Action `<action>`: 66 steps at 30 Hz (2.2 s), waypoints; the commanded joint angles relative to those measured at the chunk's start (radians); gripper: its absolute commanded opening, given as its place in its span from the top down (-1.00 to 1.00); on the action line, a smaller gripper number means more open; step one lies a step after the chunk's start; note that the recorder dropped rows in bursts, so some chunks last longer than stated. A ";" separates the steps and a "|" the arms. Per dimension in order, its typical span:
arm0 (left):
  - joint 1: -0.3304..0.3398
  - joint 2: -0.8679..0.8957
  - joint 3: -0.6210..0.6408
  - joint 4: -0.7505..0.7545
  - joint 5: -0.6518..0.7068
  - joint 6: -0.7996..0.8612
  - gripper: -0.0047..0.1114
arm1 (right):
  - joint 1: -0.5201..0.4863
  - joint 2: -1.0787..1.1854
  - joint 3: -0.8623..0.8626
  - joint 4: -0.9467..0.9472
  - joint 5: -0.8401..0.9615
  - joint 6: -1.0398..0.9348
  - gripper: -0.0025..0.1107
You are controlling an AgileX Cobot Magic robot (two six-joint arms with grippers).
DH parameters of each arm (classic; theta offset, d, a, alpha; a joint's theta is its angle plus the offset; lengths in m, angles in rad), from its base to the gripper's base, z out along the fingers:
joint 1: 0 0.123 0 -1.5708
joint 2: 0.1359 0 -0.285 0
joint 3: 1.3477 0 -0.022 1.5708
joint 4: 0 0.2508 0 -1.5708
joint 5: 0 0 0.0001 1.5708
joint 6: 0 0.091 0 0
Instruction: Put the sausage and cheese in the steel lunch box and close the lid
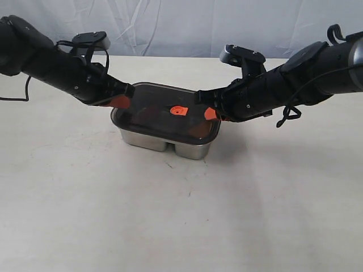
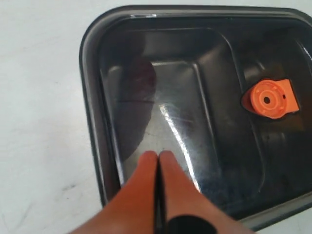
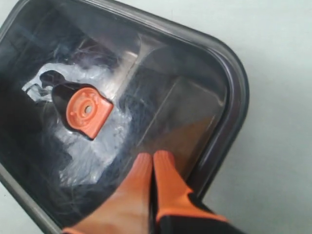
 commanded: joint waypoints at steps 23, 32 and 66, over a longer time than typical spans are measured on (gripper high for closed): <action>0.000 0.105 -0.014 -0.007 0.037 0.004 0.92 | -0.005 0.120 -0.005 -0.053 0.049 0.083 0.97; 0.000 0.105 -0.014 -0.007 0.039 0.004 0.92 | -0.005 0.120 -0.005 -0.093 0.051 0.111 0.97; 0.002 -0.929 0.468 0.062 -0.243 0.113 0.92 | -0.191 -0.784 0.404 -0.600 0.097 0.296 0.97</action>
